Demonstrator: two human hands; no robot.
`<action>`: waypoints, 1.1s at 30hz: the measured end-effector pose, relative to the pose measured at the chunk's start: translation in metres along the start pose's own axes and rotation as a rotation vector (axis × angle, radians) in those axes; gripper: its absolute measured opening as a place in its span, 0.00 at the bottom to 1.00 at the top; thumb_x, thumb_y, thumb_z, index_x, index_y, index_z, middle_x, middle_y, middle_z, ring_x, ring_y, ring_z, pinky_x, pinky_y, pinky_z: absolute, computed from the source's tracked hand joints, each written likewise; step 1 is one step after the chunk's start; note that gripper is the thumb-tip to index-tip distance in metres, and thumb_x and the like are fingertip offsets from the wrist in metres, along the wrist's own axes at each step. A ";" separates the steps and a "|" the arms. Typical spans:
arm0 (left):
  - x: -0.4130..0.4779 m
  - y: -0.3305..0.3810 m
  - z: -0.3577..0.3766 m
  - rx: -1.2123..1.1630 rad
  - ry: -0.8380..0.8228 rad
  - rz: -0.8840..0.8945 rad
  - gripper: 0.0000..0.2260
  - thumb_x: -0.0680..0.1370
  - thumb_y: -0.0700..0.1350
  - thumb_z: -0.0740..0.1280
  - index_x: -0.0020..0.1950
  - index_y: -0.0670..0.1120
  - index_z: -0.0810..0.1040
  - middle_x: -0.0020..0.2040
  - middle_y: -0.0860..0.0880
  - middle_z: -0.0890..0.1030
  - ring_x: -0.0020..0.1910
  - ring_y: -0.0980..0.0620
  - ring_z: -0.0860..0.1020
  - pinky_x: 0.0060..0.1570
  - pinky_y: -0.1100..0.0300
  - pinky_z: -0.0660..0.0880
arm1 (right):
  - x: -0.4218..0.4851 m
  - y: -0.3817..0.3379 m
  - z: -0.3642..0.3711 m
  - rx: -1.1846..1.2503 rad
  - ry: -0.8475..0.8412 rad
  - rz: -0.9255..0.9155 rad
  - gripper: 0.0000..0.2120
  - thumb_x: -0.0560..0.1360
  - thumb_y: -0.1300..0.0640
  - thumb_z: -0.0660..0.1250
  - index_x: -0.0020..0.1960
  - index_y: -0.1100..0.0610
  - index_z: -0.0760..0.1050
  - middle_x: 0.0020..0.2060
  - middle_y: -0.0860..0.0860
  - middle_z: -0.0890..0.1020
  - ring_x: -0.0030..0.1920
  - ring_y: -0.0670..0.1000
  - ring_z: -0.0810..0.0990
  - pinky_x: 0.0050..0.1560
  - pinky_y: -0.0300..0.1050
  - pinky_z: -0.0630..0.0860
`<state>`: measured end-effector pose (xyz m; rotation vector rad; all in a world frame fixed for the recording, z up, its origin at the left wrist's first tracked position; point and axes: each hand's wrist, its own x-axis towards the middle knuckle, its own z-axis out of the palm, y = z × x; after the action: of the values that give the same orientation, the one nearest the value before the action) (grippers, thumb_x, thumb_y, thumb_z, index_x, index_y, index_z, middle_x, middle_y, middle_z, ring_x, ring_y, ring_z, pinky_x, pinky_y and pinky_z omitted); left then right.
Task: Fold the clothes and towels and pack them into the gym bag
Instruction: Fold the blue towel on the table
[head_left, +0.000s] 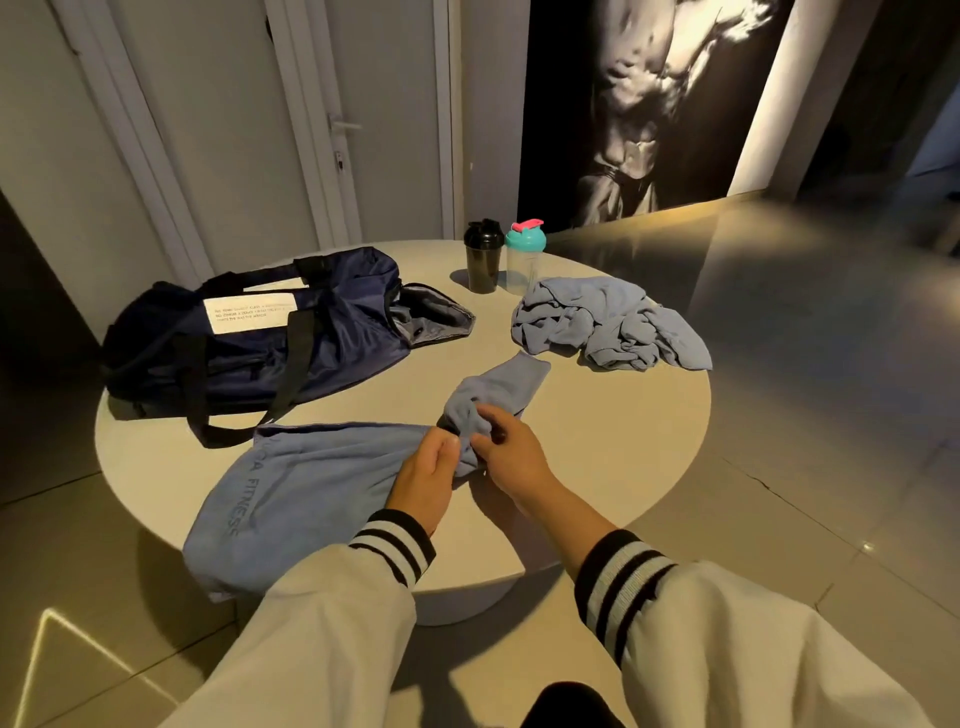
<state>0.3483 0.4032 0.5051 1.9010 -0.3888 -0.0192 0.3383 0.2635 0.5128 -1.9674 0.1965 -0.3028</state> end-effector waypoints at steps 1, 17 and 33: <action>-0.001 0.001 0.001 0.035 -0.040 -0.005 0.13 0.85 0.49 0.55 0.46 0.45 0.71 0.38 0.48 0.74 0.36 0.52 0.71 0.36 0.60 0.67 | -0.001 -0.001 -0.002 0.013 0.063 -0.018 0.18 0.77 0.62 0.64 0.65 0.54 0.77 0.54 0.56 0.82 0.46 0.53 0.78 0.46 0.51 0.77; -0.009 -0.010 -0.010 0.983 -0.254 -0.119 0.26 0.83 0.61 0.45 0.82 0.58 0.47 0.82 0.52 0.44 0.81 0.50 0.43 0.77 0.40 0.39 | -0.073 0.019 -0.043 -0.770 0.268 0.161 0.12 0.77 0.60 0.60 0.60 0.56 0.74 0.63 0.56 0.66 0.59 0.60 0.64 0.55 0.49 0.62; -0.029 0.003 0.000 0.875 -0.185 0.246 0.19 0.84 0.52 0.56 0.75 0.52 0.69 0.75 0.50 0.69 0.73 0.47 0.65 0.75 0.50 0.58 | -0.089 0.013 -0.022 -0.862 0.081 -0.014 0.18 0.83 0.49 0.55 0.71 0.47 0.68 0.57 0.54 0.71 0.62 0.60 0.68 0.52 0.52 0.56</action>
<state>0.3201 0.4107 0.5028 2.7023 -0.8540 0.1648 0.2471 0.2633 0.4980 -2.8086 0.4153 -0.3381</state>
